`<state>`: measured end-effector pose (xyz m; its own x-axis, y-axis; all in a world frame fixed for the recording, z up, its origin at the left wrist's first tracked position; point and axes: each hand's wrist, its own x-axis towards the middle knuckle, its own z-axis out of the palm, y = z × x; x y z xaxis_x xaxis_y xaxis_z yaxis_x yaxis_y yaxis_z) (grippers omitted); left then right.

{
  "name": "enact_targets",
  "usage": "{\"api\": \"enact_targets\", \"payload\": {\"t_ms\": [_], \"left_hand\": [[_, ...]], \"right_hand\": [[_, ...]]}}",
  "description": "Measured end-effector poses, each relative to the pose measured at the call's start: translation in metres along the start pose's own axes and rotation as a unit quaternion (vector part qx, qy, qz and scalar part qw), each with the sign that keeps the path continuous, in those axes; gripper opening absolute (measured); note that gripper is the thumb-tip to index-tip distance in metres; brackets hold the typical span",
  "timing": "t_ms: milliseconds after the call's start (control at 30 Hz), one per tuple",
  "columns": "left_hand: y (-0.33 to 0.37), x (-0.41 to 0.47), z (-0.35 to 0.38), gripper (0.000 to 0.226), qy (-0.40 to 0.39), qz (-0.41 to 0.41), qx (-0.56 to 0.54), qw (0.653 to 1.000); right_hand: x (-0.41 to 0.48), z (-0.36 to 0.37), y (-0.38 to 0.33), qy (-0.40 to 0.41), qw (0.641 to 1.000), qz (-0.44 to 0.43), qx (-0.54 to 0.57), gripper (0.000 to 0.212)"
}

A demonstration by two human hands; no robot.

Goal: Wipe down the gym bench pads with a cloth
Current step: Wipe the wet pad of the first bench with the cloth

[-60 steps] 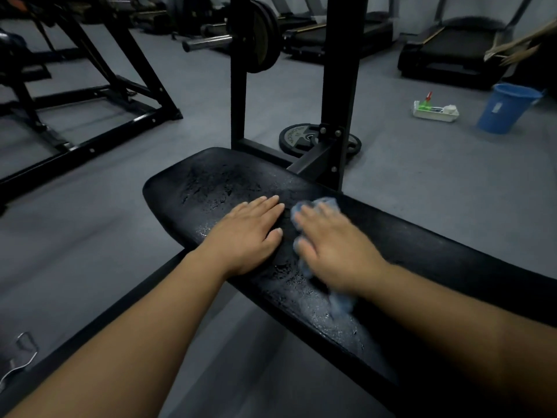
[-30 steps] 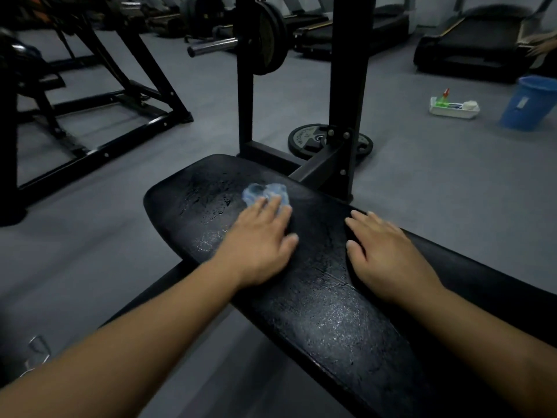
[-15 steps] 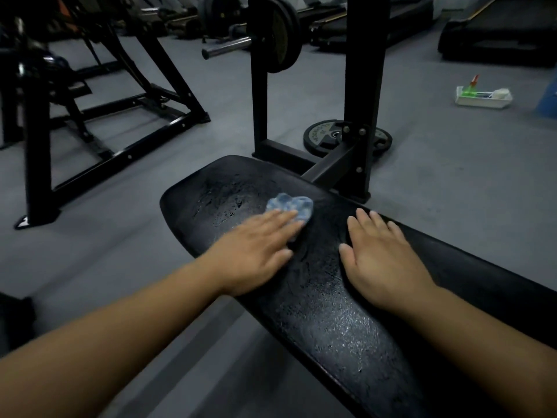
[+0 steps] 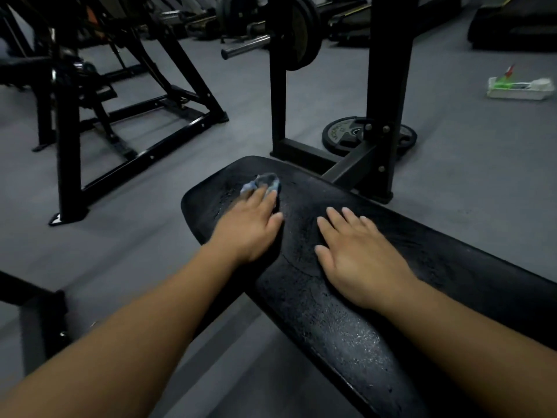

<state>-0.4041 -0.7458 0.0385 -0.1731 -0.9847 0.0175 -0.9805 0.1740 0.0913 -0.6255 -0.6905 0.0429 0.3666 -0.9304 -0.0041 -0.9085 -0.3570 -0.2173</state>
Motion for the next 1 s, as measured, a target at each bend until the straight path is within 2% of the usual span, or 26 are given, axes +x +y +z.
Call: {"api": "enact_targets", "payload": {"t_ms": [33,100,167,200,300,367,400,467,533,567,633,667,733,800,867,933,1000], "left_hand": [[0.008,-0.001,0.002,0.067,0.004,0.001,0.009,1.0],[0.014,-0.022,0.003,0.074,0.0,0.083,0.018,0.996],[-0.01,-0.038,0.001,0.077,-0.014,0.153,0.015,0.988],[-0.027,-0.031,-0.002,0.077,-0.019,0.14,0.018,0.99],[-0.046,0.011,-0.009,0.066,0.004,-0.023,0.022,0.999],[-0.026,0.023,-0.004,0.063,0.022,-0.054,0.018,0.998],[-0.016,0.019,-0.003,0.065,0.01,-0.029,0.013,0.999],[-0.011,-0.007,-0.001,0.072,-0.017,0.075,0.019,0.997],[-0.037,-0.024,-0.007,0.076,-0.02,0.135,0.028,0.99],[-0.056,-0.017,-0.01,0.076,-0.013,0.118,0.028,0.993],[-0.081,0.011,-0.012,0.074,0.001,0.023,0.027,0.999],[-0.08,0.029,-0.012,0.072,0.0,-0.021,0.024,1.0],[-0.052,0.06,-0.006,0.067,0.009,-0.049,0.001,0.999],[-0.014,0.069,-0.003,0.061,0.016,-0.005,-0.005,1.0],[0.002,0.053,-0.004,0.06,0.002,0.092,0.003,0.996],[-0.01,0.022,-0.009,0.062,-0.011,0.181,0.005,0.983],[-0.032,0.007,-0.02,0.064,-0.002,0.192,-0.018,0.981]], "right_hand": [[0.004,0.002,-0.003,0.008,1.0,-0.004,0.001,0.062],[0.007,0.005,-0.003,0.013,1.0,-0.01,-0.006,0.062],[0.006,0.006,0.001,0.011,1.0,-0.025,-0.006,0.062],[0.007,0.006,0.002,0.007,0.999,-0.034,0.0,0.062],[0.015,0.004,-0.001,-0.002,0.998,-0.064,0.011,0.06],[0.019,0.004,-0.001,0.006,0.998,-0.063,0.017,0.061],[0.02,0.004,-0.001,0.009,0.998,-0.061,0.018,0.061],[0.02,0.005,-0.001,0.01,0.998,-0.064,0.017,0.061],[0.019,0.004,-0.001,0.01,0.998,-0.063,0.019,0.061],[0.019,0.004,-0.001,0.008,0.998,-0.06,0.021,0.061],[0.02,0.005,-0.002,0.007,0.998,-0.056,0.02,0.062],[0.021,0.004,-0.002,0.007,0.998,-0.055,0.015,0.063],[0.021,0.003,-0.003,0.001,0.998,-0.055,0.01,0.07],[0.021,0.004,-0.003,-0.001,0.998,-0.054,0.011,0.073],[0.022,0.004,-0.004,0.002,0.998,-0.055,0.007,0.073],[0.022,0.004,-0.004,0.004,0.998,-0.055,0.004,0.071],[0.022,0.004,-0.004,0.009,0.999,-0.051,0.009,0.068]]}}
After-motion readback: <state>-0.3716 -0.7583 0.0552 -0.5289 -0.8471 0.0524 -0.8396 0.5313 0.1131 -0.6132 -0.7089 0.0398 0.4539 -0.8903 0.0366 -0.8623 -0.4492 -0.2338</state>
